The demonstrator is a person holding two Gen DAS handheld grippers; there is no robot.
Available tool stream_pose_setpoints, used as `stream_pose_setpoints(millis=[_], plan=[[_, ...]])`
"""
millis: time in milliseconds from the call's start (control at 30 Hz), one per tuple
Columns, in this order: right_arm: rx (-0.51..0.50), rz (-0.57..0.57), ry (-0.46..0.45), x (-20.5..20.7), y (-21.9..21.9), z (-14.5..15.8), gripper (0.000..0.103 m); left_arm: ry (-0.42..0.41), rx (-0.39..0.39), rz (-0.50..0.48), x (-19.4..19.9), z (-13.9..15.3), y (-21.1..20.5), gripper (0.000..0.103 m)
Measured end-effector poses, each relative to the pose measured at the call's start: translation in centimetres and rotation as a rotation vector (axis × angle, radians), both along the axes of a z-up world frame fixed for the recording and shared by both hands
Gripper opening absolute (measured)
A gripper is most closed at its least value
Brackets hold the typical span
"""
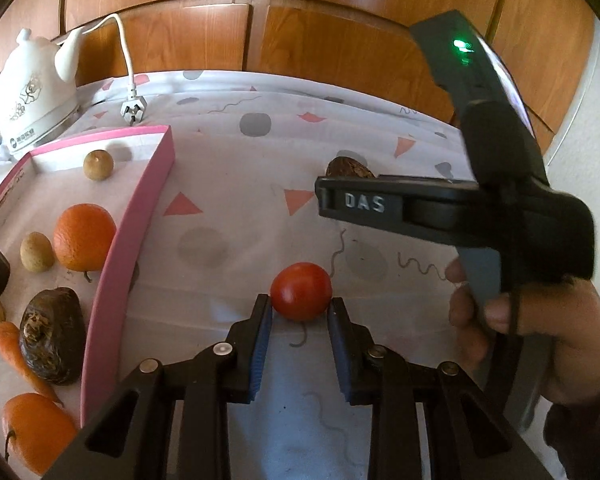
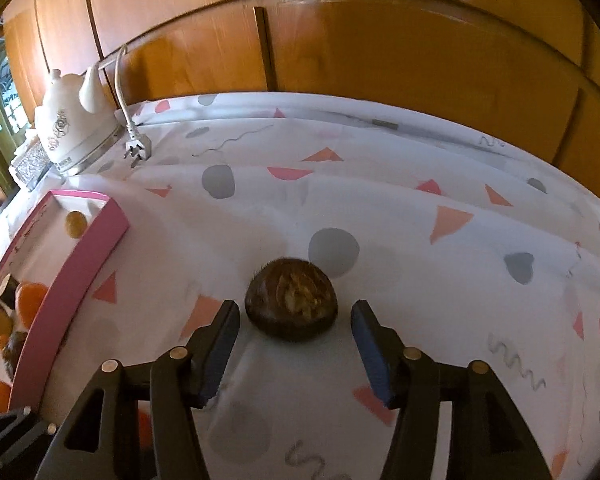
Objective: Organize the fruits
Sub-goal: 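Close the right tool on the dark root while the left tool grasps the tomato, then carry the red tomato into the pink tray and open the left tool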
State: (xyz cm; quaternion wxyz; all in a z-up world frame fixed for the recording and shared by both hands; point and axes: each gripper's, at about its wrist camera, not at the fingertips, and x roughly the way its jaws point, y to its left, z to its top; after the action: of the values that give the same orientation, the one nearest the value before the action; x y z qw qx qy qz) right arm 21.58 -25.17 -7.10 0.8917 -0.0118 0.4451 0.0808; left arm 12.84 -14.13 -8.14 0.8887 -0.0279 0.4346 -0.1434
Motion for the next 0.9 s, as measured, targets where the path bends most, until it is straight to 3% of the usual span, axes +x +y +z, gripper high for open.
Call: stream_pose_setpoints(millis=[33,100,267,467,667,900], plan=[[-0.012,0.001,-0.004,0.2,0.2,0.0,0.059,-0.002,0.003,0.0,0.0,0.0,0.0,0.03],[-0.01,0.002,-0.004,0.5,0.3,0.0,0.046,-0.008,0.008,-0.001,-0.1,-0.1,-0.1,0.03],[-0.034,-0.052,0.017,-1.2,-0.9,0.4,0.046,-0.021,0.026,-0.001,-0.5,-0.2,-0.6,0.03],[-0.026,-0.188,0.05,-8.8,-3.9,0.5,0.046,-0.021,0.019,-0.004,-0.7,-0.2,-0.5,0.028],[-0.063,-0.286,-0.02,-15.1,-3.5,0.4,0.046,-0.016,0.047,-0.014,-0.7,0.2,-0.7,0.027],[-0.066,-0.304,-0.042,-15.1,-3.3,0.1,0.046,-0.013,0.056,-0.009,-2.6,1.5,1.2,0.027]])
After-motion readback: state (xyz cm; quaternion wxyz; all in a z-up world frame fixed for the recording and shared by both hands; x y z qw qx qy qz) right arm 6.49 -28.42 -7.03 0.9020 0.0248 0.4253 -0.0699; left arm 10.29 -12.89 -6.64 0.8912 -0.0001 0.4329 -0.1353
